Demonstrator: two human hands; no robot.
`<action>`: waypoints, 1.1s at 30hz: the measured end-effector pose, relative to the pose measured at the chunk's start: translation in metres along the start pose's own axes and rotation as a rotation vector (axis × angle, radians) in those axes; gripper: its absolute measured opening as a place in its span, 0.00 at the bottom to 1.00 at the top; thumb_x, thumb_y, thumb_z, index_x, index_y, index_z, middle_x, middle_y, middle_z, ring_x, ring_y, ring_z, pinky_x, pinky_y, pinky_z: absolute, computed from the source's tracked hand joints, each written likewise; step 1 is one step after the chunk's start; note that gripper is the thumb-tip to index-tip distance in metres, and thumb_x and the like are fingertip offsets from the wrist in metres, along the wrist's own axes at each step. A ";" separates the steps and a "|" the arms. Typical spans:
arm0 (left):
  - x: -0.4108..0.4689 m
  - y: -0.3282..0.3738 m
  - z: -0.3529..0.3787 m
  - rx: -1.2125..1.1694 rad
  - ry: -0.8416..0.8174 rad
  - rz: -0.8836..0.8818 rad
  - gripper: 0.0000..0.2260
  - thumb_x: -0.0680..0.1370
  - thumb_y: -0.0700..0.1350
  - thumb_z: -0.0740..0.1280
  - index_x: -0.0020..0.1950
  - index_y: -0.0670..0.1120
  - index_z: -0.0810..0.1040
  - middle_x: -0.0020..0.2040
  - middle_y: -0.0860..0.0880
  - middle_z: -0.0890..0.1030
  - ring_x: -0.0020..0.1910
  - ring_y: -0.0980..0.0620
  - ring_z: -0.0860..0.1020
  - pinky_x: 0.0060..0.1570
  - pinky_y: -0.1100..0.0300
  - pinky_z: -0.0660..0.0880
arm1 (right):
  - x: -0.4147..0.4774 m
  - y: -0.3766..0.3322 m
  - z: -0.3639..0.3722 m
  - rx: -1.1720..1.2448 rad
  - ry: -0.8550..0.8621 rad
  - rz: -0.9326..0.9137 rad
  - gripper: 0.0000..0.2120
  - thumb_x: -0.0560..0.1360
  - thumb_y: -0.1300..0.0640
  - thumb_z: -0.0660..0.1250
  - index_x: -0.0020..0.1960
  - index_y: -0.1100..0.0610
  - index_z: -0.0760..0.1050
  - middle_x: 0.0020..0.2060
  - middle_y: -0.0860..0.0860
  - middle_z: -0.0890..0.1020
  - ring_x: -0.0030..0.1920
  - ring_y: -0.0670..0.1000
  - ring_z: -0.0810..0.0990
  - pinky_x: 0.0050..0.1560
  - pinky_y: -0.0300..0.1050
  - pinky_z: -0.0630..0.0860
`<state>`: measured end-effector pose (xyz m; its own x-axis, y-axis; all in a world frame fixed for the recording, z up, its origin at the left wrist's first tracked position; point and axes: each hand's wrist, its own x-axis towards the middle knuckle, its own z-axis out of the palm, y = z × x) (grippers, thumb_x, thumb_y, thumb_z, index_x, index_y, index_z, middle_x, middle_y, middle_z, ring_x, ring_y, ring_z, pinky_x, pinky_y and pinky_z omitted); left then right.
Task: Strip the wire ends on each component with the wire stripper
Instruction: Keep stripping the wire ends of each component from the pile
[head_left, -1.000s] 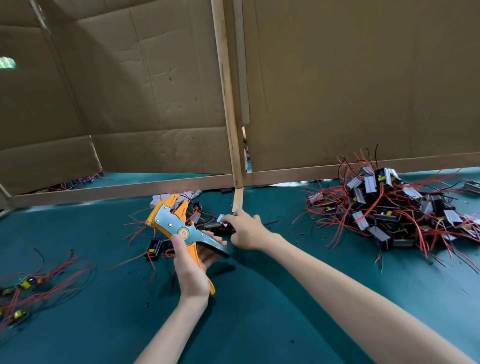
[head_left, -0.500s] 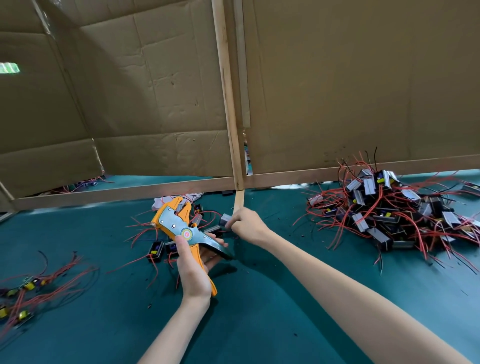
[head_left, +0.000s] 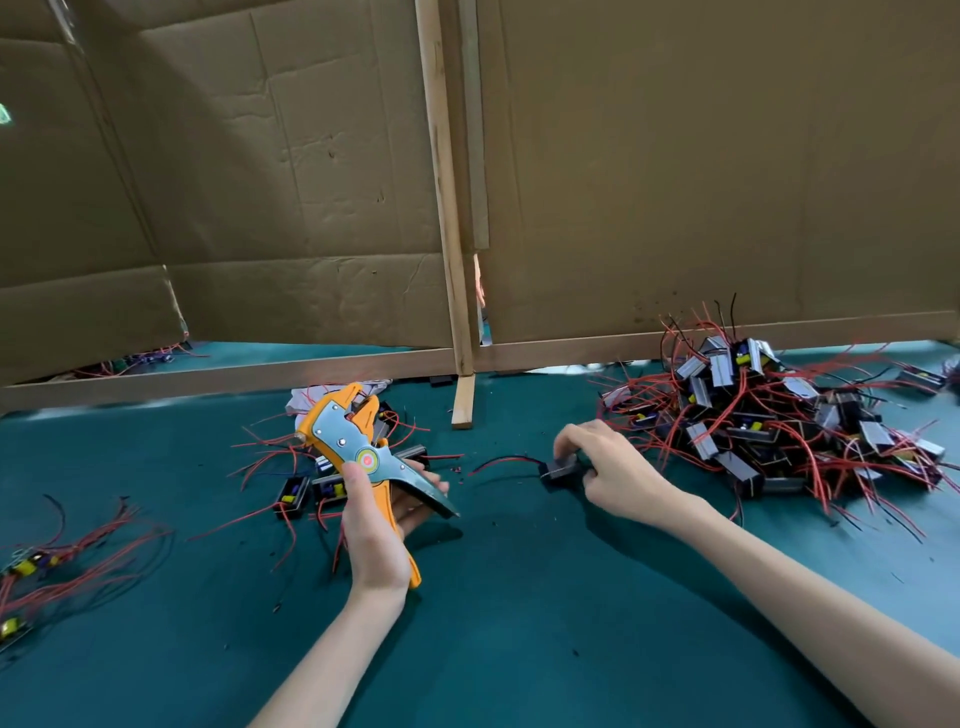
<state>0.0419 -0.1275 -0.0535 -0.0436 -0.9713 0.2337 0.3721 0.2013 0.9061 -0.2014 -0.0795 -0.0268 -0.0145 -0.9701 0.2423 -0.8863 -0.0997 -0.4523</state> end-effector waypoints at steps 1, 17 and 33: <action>0.000 0.000 0.000 0.003 -0.002 0.000 0.34 0.74 0.69 0.51 0.47 0.39 0.77 0.39 0.41 0.82 0.41 0.40 0.82 0.40 0.52 0.80 | -0.001 -0.001 0.001 -0.034 0.000 0.054 0.19 0.66 0.72 0.60 0.54 0.58 0.73 0.52 0.53 0.78 0.60 0.54 0.69 0.57 0.47 0.65; -0.006 0.008 0.005 0.032 -0.062 -0.022 0.34 0.74 0.66 0.50 0.47 0.37 0.77 0.39 0.39 0.82 0.41 0.39 0.81 0.45 0.48 0.79 | 0.008 -0.027 0.017 0.123 0.095 -0.077 0.07 0.80 0.62 0.63 0.51 0.61 0.80 0.42 0.52 0.85 0.44 0.52 0.82 0.48 0.43 0.75; -0.023 0.018 0.010 -0.080 -0.612 -0.583 0.38 0.73 0.72 0.54 0.46 0.37 0.81 0.42 0.35 0.79 0.43 0.36 0.80 0.46 0.46 0.77 | -0.027 -0.048 -0.027 1.230 -0.038 0.130 0.20 0.82 0.62 0.56 0.31 0.56 0.66 0.28 0.55 0.74 0.29 0.52 0.75 0.44 0.50 0.81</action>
<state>0.0403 -0.1006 -0.0394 -0.7343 -0.6725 -0.0920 0.1983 -0.3422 0.9185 -0.1707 -0.0428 0.0113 -0.0387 -0.9921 0.1195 0.1447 -0.1239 -0.9817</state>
